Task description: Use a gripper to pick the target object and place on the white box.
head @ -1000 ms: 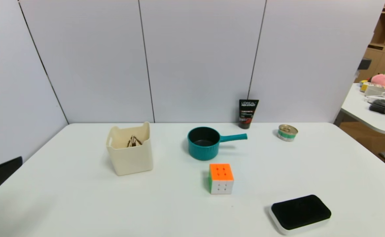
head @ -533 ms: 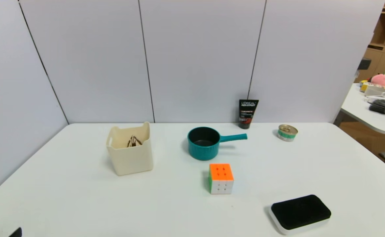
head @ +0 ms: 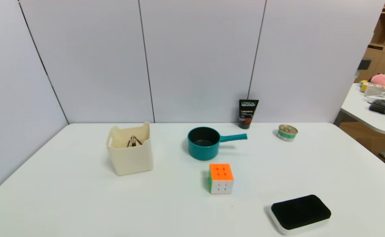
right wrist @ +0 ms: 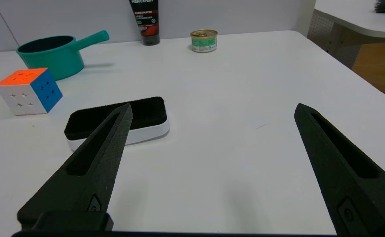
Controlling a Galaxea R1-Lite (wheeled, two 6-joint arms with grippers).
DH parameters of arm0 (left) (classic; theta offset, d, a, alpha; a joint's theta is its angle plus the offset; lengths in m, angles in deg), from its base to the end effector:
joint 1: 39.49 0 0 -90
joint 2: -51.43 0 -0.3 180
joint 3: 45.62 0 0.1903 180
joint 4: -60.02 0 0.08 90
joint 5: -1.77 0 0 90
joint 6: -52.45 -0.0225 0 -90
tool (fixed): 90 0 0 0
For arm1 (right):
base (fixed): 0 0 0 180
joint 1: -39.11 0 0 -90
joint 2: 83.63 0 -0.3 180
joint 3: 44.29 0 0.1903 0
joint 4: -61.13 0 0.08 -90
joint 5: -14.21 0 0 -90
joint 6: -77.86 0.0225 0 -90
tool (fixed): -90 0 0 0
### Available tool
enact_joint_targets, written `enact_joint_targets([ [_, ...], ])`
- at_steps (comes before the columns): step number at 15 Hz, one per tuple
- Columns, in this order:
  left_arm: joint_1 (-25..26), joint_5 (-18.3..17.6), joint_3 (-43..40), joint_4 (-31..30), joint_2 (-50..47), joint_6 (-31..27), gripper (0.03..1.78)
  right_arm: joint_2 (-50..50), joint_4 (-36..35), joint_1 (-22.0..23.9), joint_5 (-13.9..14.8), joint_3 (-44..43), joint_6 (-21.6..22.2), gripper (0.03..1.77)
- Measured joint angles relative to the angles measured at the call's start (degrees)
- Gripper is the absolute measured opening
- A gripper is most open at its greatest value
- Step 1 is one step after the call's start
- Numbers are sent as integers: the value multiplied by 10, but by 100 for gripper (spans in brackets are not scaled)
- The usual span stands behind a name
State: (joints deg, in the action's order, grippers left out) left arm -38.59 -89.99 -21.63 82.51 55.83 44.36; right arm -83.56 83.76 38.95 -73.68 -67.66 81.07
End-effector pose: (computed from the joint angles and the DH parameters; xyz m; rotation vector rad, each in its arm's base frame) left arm -0.0175 -0.0010 0.0816 0.1400 0.0495 -0.0186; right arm -0.0229 -0.0009 0.0768 0.0563 -0.0151 -0.0336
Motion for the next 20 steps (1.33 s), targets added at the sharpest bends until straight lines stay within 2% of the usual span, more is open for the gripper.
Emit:
enact_joint_targets([
  [4, -6, 7, -6, 4, -37, 14, 169, 0, 0, 0, 0, 0, 0, 170],
  [6, -7, 9, -6, 5, -43, 53, 169, 0, 0, 0, 0, 0, 0, 170],
  [9, -7, 33, -6, 4, -44, 108, 169, 0, 0, 0, 0, 0, 0, 170],
  [20, -7, 34, -6, 3, -45, 110, 169, 0, 0, 0, 0, 0, 0, 170],
])
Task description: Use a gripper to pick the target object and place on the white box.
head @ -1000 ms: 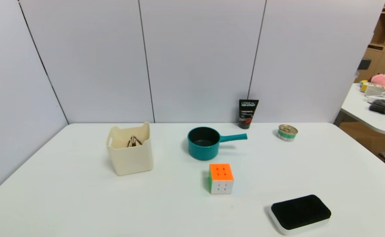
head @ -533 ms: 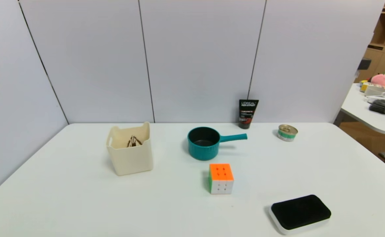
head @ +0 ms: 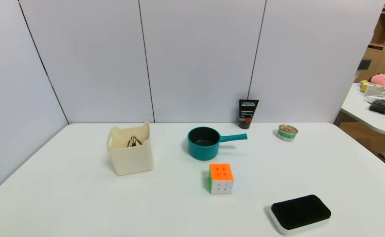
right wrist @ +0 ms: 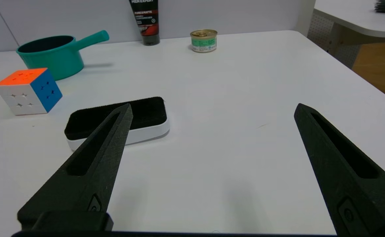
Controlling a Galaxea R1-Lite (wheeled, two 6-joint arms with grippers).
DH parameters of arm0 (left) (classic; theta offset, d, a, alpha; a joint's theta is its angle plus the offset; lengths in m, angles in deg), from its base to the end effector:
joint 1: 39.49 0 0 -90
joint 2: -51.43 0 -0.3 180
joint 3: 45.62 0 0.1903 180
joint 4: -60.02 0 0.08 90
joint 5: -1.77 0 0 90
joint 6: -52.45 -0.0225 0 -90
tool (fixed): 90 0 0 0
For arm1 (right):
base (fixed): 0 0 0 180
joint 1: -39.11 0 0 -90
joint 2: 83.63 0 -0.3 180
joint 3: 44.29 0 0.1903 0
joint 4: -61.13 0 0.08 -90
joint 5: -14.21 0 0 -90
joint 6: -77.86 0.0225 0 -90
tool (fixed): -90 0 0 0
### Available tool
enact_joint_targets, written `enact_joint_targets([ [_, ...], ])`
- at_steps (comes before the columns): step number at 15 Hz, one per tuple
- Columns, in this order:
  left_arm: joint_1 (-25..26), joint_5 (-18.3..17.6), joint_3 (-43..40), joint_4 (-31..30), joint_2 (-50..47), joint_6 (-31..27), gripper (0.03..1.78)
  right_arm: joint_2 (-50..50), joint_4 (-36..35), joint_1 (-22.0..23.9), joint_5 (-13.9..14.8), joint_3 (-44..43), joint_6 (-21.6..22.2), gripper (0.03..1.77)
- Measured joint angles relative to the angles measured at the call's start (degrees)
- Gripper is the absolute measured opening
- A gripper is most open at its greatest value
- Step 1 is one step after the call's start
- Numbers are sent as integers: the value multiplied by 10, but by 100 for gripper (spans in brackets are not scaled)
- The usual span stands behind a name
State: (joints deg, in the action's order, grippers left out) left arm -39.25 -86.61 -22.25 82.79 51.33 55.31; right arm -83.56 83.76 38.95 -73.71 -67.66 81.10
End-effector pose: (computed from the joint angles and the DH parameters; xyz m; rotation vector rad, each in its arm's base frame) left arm -0.0230 0.0005 0.0765 -0.0501 -0.0130 0.0322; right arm -0.0229 -0.0009 0.0768 0.0568 -0.0151 -0.0331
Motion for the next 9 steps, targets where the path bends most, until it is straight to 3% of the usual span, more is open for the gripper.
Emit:
enact_joint_targets([
  [9, 0, 0, 0, 0, 0, 0, 169, 0, 0, 0, 0, 0, 0, 170],
])
